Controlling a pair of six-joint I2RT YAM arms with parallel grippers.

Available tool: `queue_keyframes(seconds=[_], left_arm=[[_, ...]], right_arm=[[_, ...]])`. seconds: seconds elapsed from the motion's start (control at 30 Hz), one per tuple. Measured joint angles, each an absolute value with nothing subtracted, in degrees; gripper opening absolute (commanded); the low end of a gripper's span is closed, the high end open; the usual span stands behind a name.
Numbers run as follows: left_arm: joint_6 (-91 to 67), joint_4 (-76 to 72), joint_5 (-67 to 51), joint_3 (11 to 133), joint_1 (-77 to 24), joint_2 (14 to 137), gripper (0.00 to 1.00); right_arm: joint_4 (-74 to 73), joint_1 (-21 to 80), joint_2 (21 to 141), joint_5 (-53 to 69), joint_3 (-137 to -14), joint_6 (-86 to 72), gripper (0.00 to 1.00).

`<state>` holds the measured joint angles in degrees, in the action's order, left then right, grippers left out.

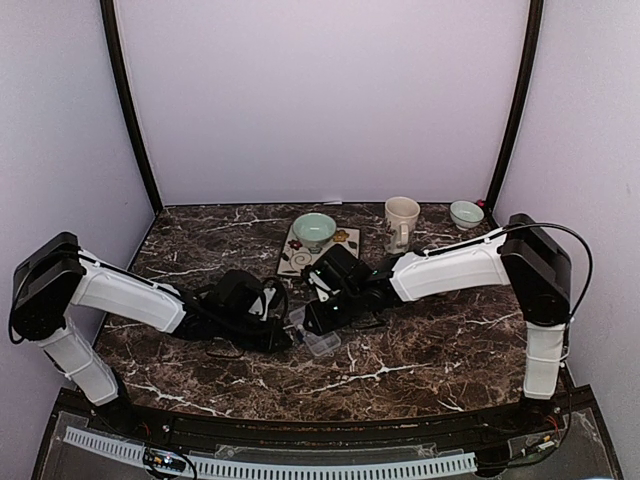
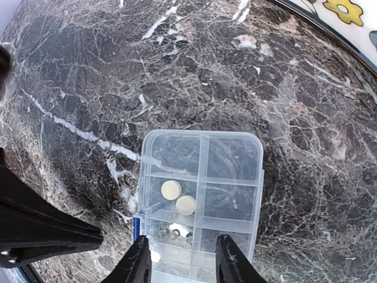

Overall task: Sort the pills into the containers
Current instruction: Close the lid of the pill container.

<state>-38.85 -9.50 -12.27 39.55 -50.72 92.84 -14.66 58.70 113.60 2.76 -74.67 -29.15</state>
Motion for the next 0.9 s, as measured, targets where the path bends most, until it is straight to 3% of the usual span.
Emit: queue_keyframes(seconds=[0.23, 0.57, 0.9], left_arm=[[-37.87, -7.31, -10.17, 39.97, -50.63, 89.54, 0.02], [-37.23, -6.37, -9.13, 40.45, -50.04, 89.60, 0.14], [-36.91, -6.63, -9.43, 42.22, -49.60, 91.59, 0.17]], right_arm=[[-16.58, 59.33, 114.34, 0.71, -76.51, -27.94, 0.47], [-21.19, 59.55, 114.43, -3.18, -78.00, -26.79, 0.50], [-24.32, 59.53, 115.24, -4.54, -78.63, -26.61, 0.52]])
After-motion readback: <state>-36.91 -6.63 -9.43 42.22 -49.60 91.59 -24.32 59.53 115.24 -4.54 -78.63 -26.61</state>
